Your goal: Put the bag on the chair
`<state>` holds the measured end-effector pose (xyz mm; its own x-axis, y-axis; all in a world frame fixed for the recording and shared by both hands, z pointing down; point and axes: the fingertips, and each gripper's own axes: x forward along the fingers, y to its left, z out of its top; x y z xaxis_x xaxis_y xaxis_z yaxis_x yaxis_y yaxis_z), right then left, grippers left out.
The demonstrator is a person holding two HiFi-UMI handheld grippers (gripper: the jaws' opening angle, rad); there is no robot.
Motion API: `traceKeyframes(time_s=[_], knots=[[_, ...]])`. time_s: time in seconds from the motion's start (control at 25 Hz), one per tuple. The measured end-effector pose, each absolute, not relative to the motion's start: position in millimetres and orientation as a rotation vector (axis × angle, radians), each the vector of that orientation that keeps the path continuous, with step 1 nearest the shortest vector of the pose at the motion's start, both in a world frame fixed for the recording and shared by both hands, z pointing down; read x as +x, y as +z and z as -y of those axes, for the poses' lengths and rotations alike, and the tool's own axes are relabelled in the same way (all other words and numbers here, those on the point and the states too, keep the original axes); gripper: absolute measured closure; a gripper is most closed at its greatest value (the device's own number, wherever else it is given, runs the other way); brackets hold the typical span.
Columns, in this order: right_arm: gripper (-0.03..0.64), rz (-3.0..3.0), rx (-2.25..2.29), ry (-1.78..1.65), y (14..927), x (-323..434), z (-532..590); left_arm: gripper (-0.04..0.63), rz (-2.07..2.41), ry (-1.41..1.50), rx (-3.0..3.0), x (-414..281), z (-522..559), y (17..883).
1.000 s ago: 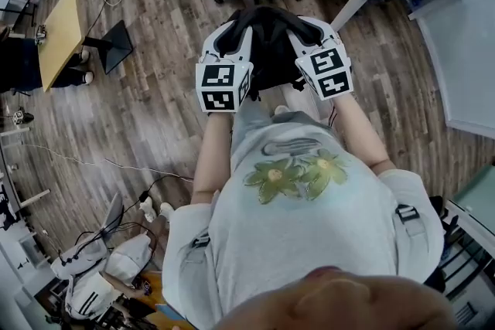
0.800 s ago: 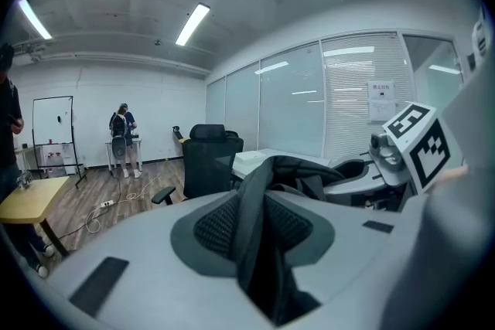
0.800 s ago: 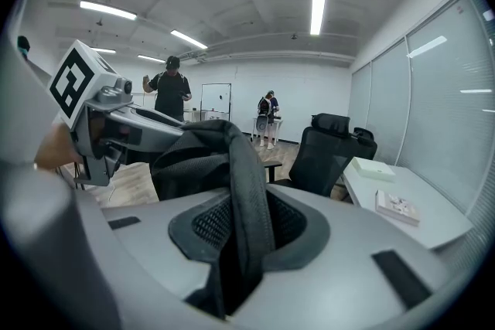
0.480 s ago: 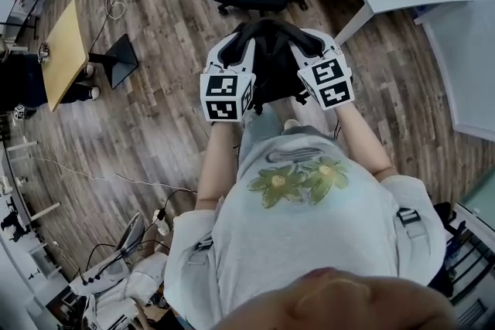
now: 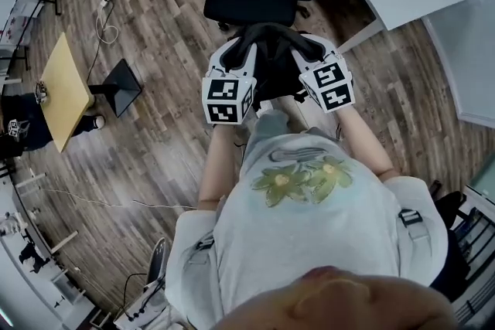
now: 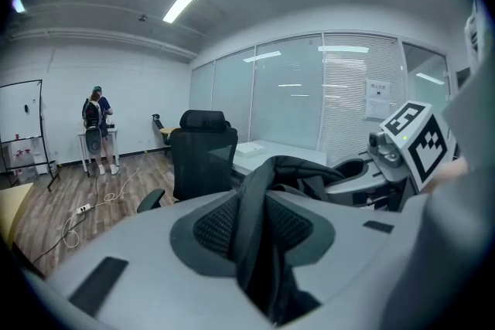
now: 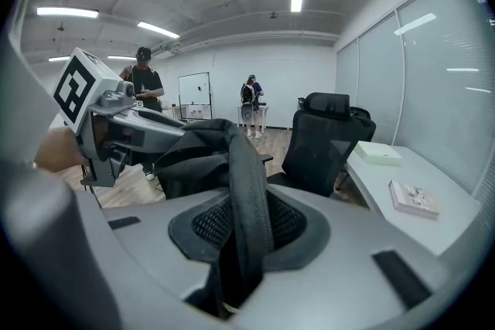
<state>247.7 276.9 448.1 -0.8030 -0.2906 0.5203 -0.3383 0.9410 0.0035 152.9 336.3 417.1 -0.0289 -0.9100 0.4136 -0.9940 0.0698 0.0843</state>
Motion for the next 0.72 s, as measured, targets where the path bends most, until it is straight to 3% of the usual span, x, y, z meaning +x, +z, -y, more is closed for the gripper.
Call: traceKeyframes(time_s=[0.72], knots=[[0.520, 2.528, 0.542, 0.114, 442, 133, -235, 0.476, 1.904, 0.324, 2.056, 31, -285, 411]])
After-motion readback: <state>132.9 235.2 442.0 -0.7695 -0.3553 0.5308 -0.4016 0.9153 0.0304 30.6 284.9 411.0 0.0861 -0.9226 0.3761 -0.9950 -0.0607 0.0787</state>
